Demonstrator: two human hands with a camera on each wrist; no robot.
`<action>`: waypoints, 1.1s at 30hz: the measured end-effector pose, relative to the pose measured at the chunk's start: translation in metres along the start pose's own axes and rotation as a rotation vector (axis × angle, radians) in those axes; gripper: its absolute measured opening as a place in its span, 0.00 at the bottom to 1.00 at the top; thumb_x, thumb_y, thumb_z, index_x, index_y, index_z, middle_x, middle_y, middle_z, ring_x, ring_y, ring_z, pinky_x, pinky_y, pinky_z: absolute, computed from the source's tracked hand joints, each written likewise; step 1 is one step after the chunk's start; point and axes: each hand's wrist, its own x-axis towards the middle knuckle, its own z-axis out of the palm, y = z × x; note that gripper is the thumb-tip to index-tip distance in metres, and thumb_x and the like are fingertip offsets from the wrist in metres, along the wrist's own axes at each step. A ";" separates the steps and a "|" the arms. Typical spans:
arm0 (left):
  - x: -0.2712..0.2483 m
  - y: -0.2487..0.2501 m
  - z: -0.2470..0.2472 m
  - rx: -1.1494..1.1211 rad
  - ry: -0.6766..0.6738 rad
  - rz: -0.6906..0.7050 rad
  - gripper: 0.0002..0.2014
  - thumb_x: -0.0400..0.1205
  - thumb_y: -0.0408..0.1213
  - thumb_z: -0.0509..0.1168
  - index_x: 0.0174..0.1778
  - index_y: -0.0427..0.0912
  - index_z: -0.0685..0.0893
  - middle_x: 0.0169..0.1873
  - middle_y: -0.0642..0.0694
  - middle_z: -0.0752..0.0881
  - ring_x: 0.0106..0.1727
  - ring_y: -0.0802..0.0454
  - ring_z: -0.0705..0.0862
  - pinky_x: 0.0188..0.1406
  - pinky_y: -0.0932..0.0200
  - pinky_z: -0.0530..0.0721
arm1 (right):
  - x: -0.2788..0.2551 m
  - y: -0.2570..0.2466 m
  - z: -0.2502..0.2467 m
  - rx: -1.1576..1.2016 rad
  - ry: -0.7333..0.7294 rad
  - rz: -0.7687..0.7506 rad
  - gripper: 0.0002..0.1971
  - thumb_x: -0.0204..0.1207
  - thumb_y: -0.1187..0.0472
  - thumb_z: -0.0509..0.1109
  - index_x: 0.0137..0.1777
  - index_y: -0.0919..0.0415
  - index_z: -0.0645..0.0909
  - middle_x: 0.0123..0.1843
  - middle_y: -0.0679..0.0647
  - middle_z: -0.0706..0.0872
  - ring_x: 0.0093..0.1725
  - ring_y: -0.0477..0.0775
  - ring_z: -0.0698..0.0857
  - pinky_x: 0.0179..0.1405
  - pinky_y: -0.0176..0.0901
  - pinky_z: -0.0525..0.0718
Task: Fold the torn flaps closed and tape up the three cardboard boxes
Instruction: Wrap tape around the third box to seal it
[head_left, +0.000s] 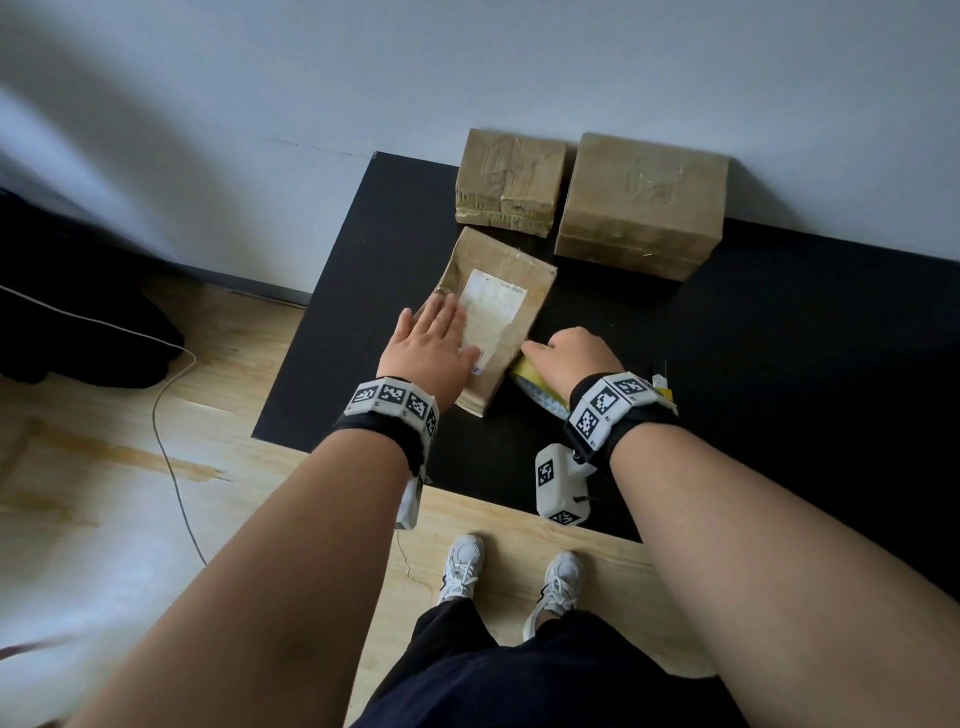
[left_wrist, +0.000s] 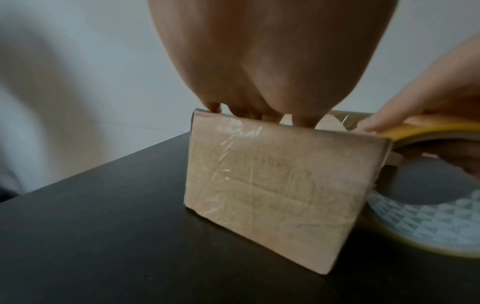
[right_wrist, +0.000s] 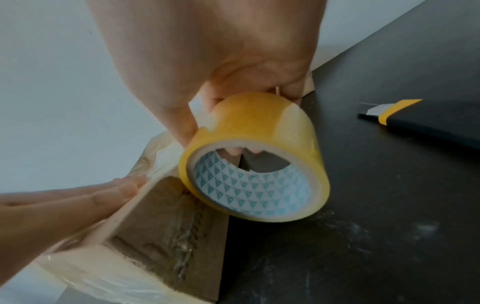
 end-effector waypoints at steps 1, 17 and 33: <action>-0.001 0.003 -0.003 0.015 0.020 -0.004 0.31 0.89 0.54 0.40 0.86 0.45 0.41 0.85 0.49 0.39 0.84 0.53 0.35 0.84 0.47 0.36 | 0.001 0.000 0.001 -0.008 -0.009 0.003 0.23 0.82 0.41 0.60 0.42 0.61 0.82 0.38 0.56 0.83 0.35 0.55 0.82 0.28 0.43 0.71; -0.012 0.021 0.004 -0.022 0.018 0.035 0.46 0.76 0.71 0.57 0.86 0.58 0.46 0.86 0.50 0.39 0.84 0.45 0.32 0.81 0.36 0.32 | 0.001 -0.002 -0.001 -0.045 -0.009 -0.037 0.23 0.81 0.40 0.62 0.39 0.61 0.81 0.35 0.55 0.82 0.34 0.55 0.82 0.28 0.44 0.71; -0.014 0.020 -0.027 -1.069 0.058 -0.153 0.40 0.67 0.47 0.76 0.78 0.58 0.73 0.81 0.51 0.65 0.79 0.51 0.66 0.76 0.54 0.66 | -0.031 -0.033 -0.069 0.097 0.255 -0.331 0.29 0.75 0.40 0.71 0.22 0.59 0.71 0.21 0.51 0.70 0.23 0.52 0.72 0.25 0.43 0.67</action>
